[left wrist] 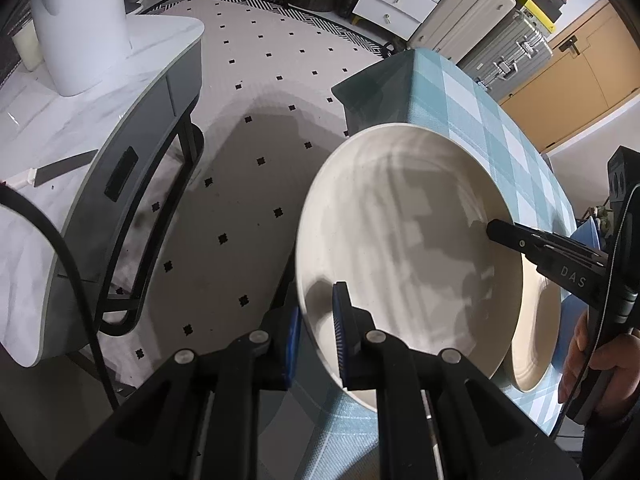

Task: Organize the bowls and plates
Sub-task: 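Close the left gripper on the plate rim while the right gripper grips the opposite rim, then lift the cream plate with both grippers and carry it over the other cream plate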

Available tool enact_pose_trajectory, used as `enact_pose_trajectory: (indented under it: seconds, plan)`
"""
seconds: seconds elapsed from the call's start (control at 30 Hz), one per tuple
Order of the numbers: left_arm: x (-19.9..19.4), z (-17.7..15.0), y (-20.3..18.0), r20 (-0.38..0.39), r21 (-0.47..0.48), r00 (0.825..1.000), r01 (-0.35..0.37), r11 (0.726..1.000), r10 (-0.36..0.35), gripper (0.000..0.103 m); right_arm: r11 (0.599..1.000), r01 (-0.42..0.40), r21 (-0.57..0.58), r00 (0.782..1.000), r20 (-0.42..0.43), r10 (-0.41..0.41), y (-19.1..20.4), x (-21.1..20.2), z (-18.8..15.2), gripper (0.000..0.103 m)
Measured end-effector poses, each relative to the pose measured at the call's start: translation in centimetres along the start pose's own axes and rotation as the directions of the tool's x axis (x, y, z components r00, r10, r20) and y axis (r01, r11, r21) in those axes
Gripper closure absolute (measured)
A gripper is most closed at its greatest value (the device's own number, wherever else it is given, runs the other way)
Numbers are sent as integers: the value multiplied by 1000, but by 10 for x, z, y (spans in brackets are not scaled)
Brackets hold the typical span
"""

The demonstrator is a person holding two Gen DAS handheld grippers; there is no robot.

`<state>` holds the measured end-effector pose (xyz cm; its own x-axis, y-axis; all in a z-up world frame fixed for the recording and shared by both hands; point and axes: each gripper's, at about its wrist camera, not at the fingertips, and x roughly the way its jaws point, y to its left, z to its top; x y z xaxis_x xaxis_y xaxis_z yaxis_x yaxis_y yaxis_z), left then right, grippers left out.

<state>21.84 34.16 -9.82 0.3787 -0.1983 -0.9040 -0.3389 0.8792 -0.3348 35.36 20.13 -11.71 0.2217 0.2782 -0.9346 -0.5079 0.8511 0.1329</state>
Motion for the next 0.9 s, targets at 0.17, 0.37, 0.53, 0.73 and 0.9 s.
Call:
enact_pose_trajectory:
  seconds: [0.17, 0.37, 0.53, 0.73, 0.9]
  plan:
    - [-11, 1, 0, 10, -8, 1000, -8, 1000, 8, 90, 1000, -12, 15, 1000, 1, 12, 3, -8, -1, 92]
    - [-24, -2, -7, 12, 3, 1000, -21, 1000, 21, 90, 999, -13, 48, 1000, 3, 12, 5, -24, -9, 92]
    - [-38, -9, -13, 15, 10, 1000, -16, 1000, 16, 90, 998, -14, 66, 1000, 11, 13, 7, -42, -19, 92]
    - [-56, -22, -22, 29, 8, 1000, 8, 1000, -8, 90, 996, 2, 84, 1000, 20, -4, 9, -69, -40, 92]
    - [-72, -42, -33, 34, 28, 999, 11, 1000, -12, 90, 995, 3, 98, 999, 36, -6, 10, -91, -63, 92]
